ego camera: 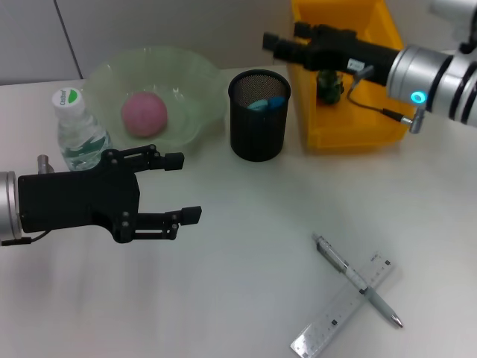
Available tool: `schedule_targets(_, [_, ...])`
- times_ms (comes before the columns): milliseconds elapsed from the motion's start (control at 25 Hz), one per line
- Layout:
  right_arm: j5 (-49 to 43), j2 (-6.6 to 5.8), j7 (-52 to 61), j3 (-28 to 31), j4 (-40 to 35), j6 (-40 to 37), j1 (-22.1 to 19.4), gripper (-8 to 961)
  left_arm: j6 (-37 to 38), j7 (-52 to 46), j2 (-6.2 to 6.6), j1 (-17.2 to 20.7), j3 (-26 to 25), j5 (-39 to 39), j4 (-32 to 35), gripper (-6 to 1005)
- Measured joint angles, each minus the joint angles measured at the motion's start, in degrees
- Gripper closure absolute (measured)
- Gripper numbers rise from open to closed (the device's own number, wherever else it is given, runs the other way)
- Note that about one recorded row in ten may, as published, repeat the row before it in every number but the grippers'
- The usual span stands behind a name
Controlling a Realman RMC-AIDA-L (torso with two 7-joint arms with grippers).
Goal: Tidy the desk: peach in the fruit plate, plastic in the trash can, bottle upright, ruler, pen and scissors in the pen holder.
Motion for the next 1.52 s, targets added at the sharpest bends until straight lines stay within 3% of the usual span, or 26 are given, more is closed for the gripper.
schedule_targets(400, [1.5, -0.63, 6.4, -0.1, -6.4, -14.0, -3.0, 137, 0.0, -0.6, -0.22, -0.3, 0.0, 0.0, -0.3, 167])
schedule_targets(520, [0.1, -2.0, 9.6, -1.0, -8.7, -20.5, -3.6, 136, 0.0, -0.7, -0.29, -0.4, 0.0, 0.0, -0.4, 167])
schedule_targets(720, [-7.3, -5.4, 15.5, -3.6, -13.7, -31.4, -3.7, 136, -0.4, -1.2, -0.38, -0.4, 0.0, -1.0, -0.5, 167])
schedule_targets(1040, [-23.0, -8.14, 20.0, -3.0, -22.2, -44.6, -0.6, 136, -2.1, -3.9, -0.34, 0.3, 0.0, -2.8, -0.6, 167])
schedule_targets(1280, [-35.7, -8.58, 19.9, -3.9, -23.2, -52.8, 5.8, 137, -3.7, -7.7, -0.14, 0.5, 0.0, -2.6, -0.4, 167])
schedule_targets(1520, [-42.3, -7.49, 19.1, -13.5, -25.1, -53.5, 10.4, 137, -5.1, -11.2, -0.09, 0.4, 0.0, -2.6, 0.0, 167])
